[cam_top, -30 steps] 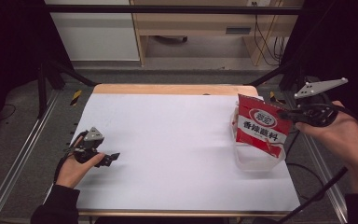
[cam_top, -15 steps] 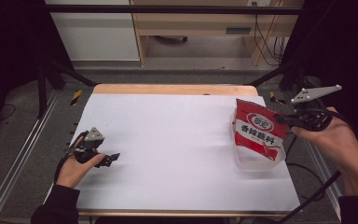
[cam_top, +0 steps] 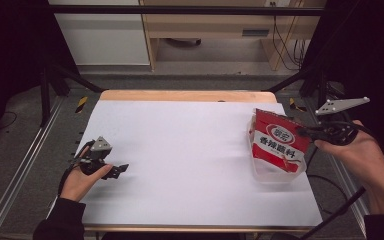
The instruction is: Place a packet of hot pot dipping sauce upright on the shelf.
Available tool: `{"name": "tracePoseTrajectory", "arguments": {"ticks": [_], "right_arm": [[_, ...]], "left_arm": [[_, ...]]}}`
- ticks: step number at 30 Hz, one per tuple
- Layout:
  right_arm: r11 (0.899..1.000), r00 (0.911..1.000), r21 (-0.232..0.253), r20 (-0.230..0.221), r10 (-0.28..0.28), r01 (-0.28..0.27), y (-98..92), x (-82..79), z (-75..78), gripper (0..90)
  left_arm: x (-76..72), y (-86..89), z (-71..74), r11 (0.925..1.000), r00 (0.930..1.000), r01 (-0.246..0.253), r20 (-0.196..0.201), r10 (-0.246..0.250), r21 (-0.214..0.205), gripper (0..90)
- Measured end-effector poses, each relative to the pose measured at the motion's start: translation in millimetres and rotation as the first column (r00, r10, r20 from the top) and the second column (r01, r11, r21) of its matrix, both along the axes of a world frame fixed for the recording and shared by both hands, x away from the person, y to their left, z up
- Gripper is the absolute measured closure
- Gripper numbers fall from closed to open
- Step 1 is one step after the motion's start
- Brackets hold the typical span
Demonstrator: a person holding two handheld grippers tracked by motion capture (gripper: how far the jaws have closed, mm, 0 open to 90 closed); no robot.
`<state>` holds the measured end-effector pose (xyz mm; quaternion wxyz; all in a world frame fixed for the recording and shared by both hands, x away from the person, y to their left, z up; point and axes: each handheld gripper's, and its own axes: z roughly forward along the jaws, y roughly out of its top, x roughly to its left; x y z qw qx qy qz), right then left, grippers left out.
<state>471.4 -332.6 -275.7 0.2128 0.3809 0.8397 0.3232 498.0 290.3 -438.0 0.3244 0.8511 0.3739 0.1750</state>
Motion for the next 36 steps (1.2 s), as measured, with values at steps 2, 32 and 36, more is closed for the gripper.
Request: {"name": "tracePoseTrajectory", "arguments": {"ticks": [2, 32, 36], "right_arm": [[1.000, 1.0000, 0.004, 0.001, -0.002, 0.002, -0.8, -0.5, -1.0, 90.0], [0.997, 0.9974, -0.053, -0.037, -0.062, 0.060, -18.9, -9.0, -12.6, 89.0], [0.997, 0.9970, -0.050, -0.044, -0.063, 0.061, -19.0, -9.8, -14.6, 86.0]], "left_arm": [[-0.1, -0.2, 0.0, 1.0000, 1.0000, 0.001, 0.000, -0.001, 0.000, 7.8], [0.1, -1.2, -1.2, 0.9999, 1.0000, 0.007, -0.004, -0.007, 0.008, 7.8], [0.0, -1.5, -0.7, 0.9999, 1.0000, 0.008, -0.002, -0.008, 0.008, 7.8]]}}
